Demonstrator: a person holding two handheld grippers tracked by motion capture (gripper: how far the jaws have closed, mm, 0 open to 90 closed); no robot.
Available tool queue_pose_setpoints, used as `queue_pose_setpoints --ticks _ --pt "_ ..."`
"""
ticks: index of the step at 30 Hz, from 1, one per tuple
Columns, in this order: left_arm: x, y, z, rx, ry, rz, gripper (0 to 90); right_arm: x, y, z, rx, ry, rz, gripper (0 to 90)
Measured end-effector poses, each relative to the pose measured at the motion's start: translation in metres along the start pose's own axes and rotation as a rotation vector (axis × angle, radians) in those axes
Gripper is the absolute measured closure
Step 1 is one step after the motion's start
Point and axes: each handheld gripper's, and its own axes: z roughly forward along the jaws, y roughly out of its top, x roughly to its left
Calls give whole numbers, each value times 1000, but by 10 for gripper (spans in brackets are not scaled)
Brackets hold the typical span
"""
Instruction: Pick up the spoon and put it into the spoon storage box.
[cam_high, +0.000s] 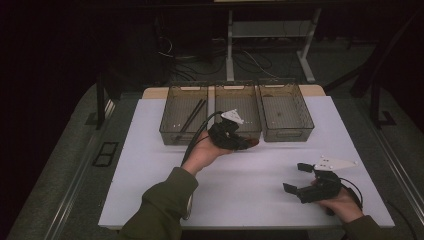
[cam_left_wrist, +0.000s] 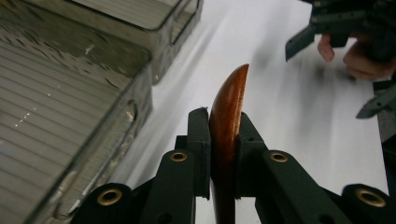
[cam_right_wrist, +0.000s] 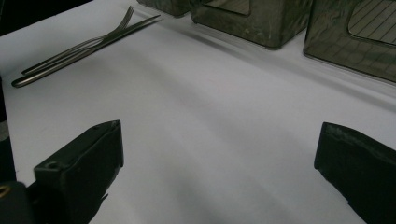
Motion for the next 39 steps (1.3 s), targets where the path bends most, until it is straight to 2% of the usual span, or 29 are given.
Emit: queue_pose_setpoints --ticks 7,20,24,30,32,37,39 --pt "11 14 -5 -12 17 -10 795 1 0 -1 -7 8 4 8" --pt "32 55 -7 -37 69 -10 795 0 1 -1 -14 12 7 8" --pt "39 65 -4 -59 87 -12 794 1 1 -2 -17 13 13 8" --pt "51 77 6 -64 114 -26 795 1 1 -2 -21 16 8 8" --pt "56 79 11 -62 131 -30 795 1 1 -2 -23 18 7 8" --pt "69 81 22 -91 170 -67 795 0 1 -3 -25 24 10 8" --pt "74 81 25 -95 191 -61 795 0 1 -3 -27 26 11 8"
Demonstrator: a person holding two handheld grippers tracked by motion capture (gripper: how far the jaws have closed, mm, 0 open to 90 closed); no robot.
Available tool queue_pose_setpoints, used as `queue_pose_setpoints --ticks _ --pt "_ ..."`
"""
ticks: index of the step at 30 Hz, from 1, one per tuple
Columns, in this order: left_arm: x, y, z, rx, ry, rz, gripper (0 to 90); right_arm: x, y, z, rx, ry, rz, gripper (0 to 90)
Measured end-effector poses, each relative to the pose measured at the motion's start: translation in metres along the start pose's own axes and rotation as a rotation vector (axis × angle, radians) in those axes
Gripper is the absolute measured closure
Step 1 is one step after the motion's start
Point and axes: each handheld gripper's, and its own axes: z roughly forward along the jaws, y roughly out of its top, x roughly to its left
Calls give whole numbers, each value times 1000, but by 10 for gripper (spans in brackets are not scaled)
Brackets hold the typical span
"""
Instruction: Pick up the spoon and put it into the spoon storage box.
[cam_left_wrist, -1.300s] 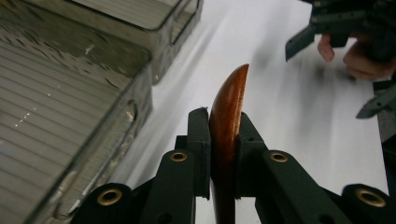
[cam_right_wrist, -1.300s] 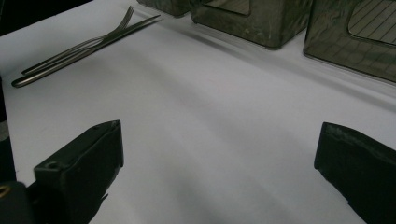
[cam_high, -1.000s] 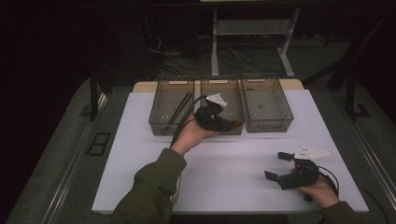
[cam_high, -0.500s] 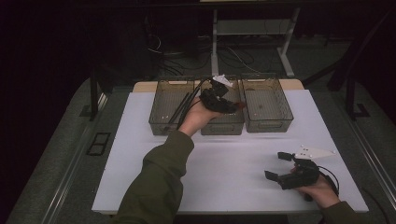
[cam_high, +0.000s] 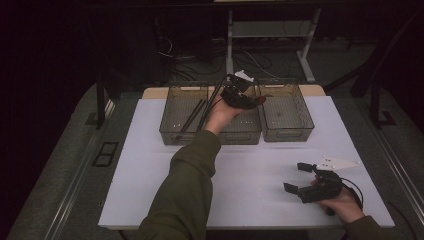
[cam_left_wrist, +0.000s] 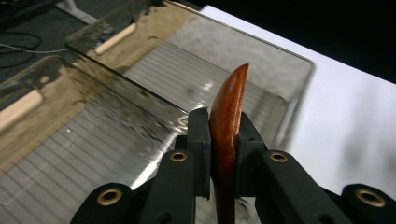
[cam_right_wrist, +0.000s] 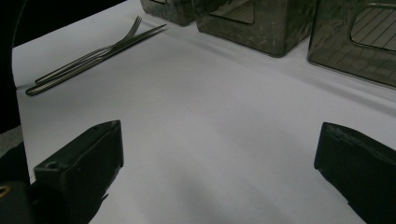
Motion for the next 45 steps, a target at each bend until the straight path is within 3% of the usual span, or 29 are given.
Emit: queue_pose_setpoints --ticks 4,12,18,19,23,34,38,45 --pt "8 -2 8 -22 33 -22 795 0 0 0 -5 5 0 8" --pt "20 -12 24 11 67 -58 794 0 0 0 -4 9 -1 8" --pt "20 -15 31 28 75 -85 793 0 1 0 -6 10 -2 8" --pt "21 -15 31 36 77 -67 790 0 1 0 -5 10 -2 8" --pt "20 -15 31 43 96 -62 661 0 1 0 -6 10 -3 8" --pt "11 -9 10 27 77 -40 469 0 0 0 -1 9 -2 8" --pt "4 -9 -1 -6 60 -42 439 0 0 0 -3 5 -7 8" --pt "-11 -14 -19 -4 17 4 370 0 0 1 5 5 -9 8"
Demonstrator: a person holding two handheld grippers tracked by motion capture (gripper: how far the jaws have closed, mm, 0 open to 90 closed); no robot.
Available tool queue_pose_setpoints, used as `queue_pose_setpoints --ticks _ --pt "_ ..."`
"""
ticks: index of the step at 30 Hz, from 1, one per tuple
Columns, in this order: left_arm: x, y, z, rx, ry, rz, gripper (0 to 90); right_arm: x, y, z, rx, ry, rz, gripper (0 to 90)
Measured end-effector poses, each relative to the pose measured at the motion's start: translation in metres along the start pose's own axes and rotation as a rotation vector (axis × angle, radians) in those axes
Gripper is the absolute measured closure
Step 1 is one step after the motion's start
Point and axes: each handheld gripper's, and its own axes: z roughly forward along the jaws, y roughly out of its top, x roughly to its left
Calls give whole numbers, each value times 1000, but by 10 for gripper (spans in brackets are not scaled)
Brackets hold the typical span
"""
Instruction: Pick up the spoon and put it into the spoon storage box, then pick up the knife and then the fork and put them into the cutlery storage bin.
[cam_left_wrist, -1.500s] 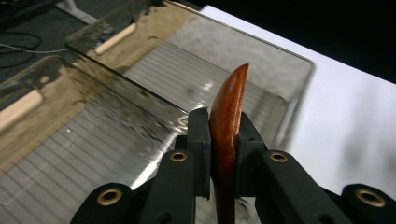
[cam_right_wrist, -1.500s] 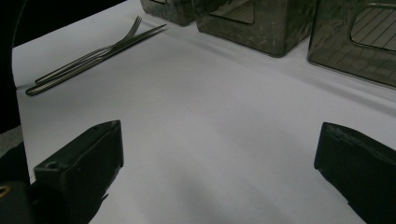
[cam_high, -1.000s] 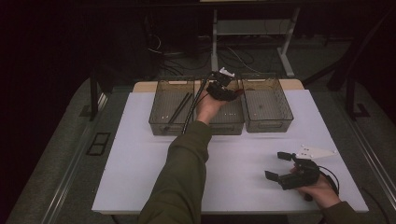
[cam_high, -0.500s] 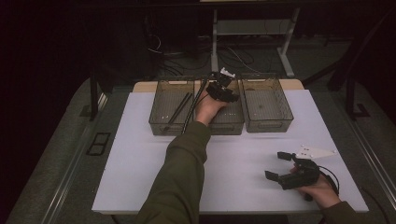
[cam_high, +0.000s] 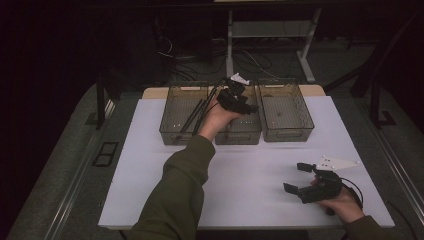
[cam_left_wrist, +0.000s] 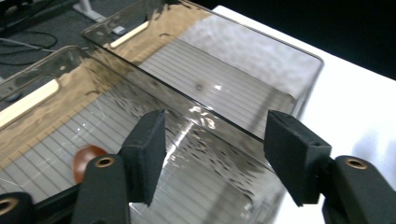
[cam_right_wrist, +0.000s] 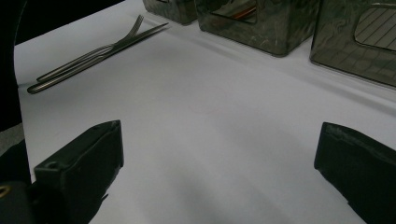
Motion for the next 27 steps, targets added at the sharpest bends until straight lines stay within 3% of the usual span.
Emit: queue_pose_setpoints --ticks 11,13,18,27 --pt "-17 -16 -26 -4 -21 24 335 0 0 0 6 -8 2 8" --pt "-17 -19 -30 11 -16 46 330 0 0 0 7 -7 2 8" --pt "-22 -30 -39 -2 -25 27 322 0 0 0 7 -9 -1 8" --pt "-32 -52 -55 6 -33 52 287 -1 0 1 9 -13 -2 8"
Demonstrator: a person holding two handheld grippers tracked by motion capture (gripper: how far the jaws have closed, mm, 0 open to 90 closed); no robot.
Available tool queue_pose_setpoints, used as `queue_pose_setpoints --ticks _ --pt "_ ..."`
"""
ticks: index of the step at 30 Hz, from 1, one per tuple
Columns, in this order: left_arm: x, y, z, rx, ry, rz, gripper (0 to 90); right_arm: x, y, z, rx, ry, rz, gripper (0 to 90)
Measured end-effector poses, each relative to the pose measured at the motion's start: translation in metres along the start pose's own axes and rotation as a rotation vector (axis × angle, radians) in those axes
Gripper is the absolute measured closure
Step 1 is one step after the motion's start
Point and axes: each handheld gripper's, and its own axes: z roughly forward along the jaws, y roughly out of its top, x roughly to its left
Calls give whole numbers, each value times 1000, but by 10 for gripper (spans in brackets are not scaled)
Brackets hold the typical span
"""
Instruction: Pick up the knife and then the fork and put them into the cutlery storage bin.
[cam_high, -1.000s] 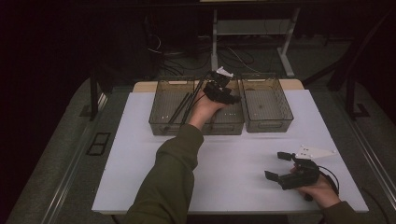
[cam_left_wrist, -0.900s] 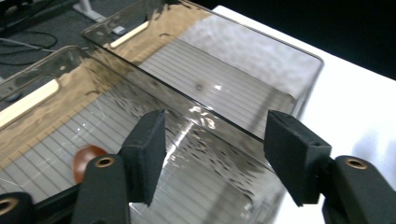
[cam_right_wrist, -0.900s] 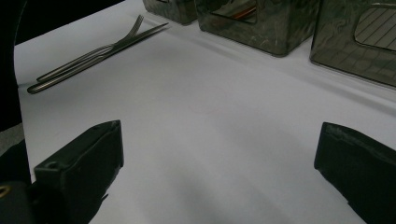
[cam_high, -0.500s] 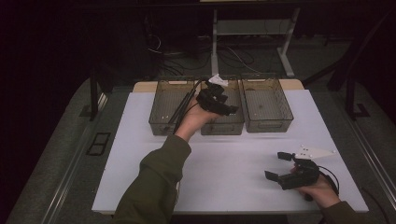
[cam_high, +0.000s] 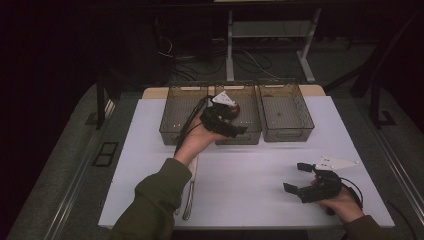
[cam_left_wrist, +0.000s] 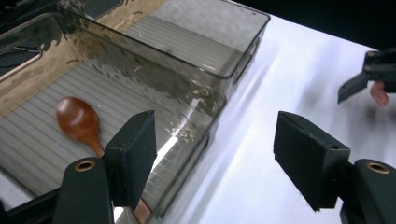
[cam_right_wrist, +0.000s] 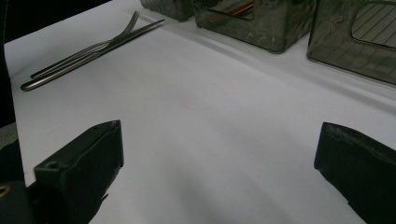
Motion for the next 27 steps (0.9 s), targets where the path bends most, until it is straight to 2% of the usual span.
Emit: queue_pose_setpoints --ticks 8,11,18,22,27 --pt "-13 -29 -16 0 12 3 256 0 0 0 7 -4 -1 8" --pt "-19 -40 -21 15 21 8 241 0 0 1 9 -5 -3 8" --pt "-29 -70 -31 21 28 -16 239 1 0 1 14 -10 1 8" --pt "-31 -91 -37 19 36 -45 244 0 0 1 12 -13 -6 8" --pt "-34 -115 -49 15 66 -70 310 1 0 1 13 -15 -5 8"
